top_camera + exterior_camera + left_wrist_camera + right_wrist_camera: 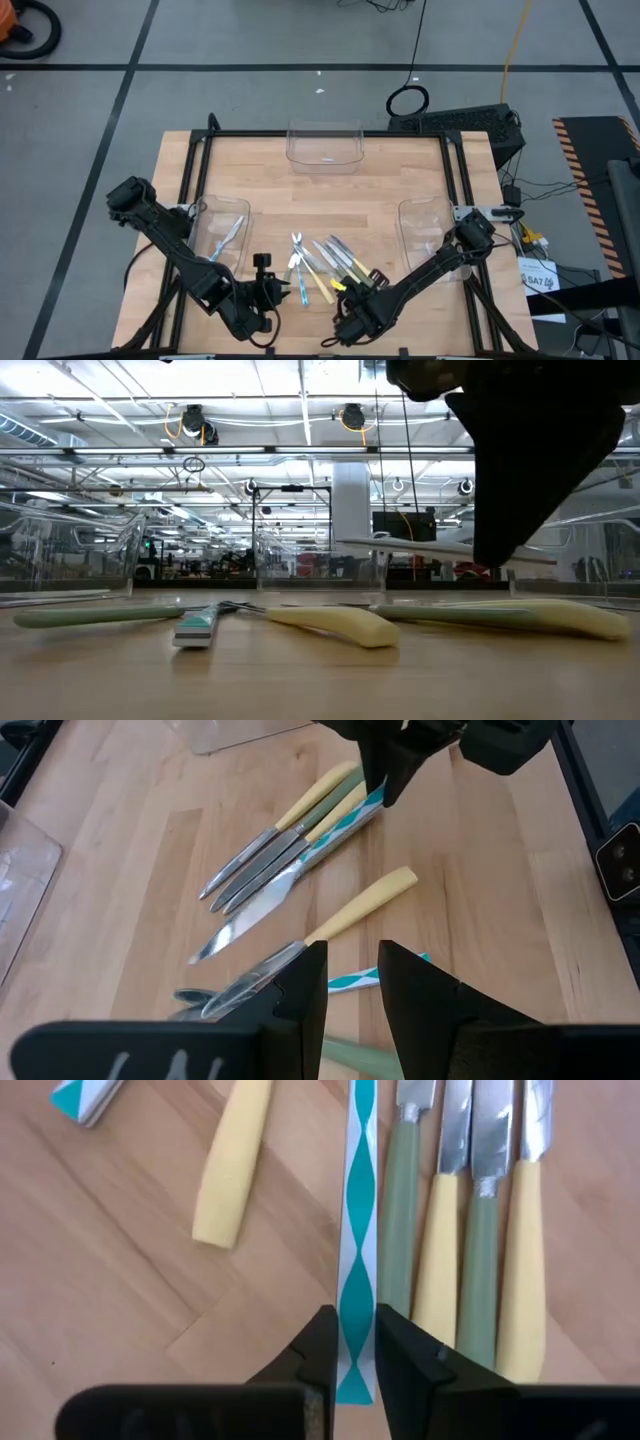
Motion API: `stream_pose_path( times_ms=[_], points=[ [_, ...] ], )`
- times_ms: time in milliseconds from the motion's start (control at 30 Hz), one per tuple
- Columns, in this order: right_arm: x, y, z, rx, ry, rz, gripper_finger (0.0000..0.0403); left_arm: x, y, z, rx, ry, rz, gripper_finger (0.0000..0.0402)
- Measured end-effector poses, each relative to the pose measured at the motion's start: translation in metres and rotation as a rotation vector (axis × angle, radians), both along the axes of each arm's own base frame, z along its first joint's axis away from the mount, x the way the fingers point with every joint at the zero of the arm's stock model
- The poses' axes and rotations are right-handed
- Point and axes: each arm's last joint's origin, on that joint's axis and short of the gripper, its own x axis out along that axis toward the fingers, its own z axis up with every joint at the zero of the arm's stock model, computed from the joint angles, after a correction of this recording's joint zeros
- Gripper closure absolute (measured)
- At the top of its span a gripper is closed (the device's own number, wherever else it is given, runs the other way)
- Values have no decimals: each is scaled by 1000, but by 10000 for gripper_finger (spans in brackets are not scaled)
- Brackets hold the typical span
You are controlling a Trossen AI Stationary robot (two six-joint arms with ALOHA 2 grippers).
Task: Sort silverware by color (type)
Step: Put the right white and blue patterned knife into the bottom left transparent bin
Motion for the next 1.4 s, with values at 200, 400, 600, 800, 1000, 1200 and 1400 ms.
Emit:
stream_pose_path(
  times_ms=[200, 400, 600, 800, 1000, 1200, 1400],
  points=[
    [1, -1, 7, -44, -43, 59, 361, 0, 0, 0, 1, 0, -1, 300],
    [-4, -5, 32, -107, -106, 135, 361, 0, 0, 0, 0, -1, -1, 300],
    [-12, -7, 57, -207, -177, 241, 361, 0, 0, 0, 2, -3, -3, 300],
    [-25, -9, 71, -304, -165, 291, 361, 5, 2, 2, 20, -22, -23, 300],
    [-35, -11, 76, -379, -126, 309, 360, 7, -1, 4, 65, -44, -85, 300],
    [-43, -16, 81, -436, -90, 363, 360, 16, 5, 2, 149, -54, -87, 300],
    [-72, -39, 82, -451, -119, 373, 361, 33, 10, -6, 158, -65, -85, 300]
  ],
)
